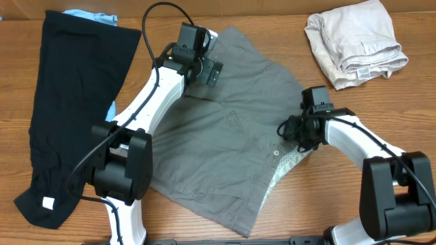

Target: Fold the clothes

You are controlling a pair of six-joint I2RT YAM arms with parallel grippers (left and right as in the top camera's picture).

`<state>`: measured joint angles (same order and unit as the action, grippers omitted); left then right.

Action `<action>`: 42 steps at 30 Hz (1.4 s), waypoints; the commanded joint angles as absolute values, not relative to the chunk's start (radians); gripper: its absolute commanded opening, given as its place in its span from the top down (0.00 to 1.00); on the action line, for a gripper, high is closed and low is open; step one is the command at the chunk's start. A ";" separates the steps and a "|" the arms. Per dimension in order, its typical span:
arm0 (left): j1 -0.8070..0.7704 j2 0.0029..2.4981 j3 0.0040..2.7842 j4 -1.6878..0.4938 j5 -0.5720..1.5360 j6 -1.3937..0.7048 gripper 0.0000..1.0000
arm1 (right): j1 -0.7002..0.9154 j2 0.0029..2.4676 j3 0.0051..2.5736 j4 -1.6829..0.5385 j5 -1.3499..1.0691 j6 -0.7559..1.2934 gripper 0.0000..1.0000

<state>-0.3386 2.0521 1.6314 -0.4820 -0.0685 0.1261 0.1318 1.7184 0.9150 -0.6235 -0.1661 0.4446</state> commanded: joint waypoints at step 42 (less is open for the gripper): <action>-0.105 2.286 1.647 -0.200 0.177 0.047 0.23 | 0.118 2.186 1.488 -0.649 -0.118 0.280 0.38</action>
<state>-0.0872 2.2463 1.6333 -0.2199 0.1211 0.0525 0.1242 2.1387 1.4933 -0.6109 -0.0963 0.2840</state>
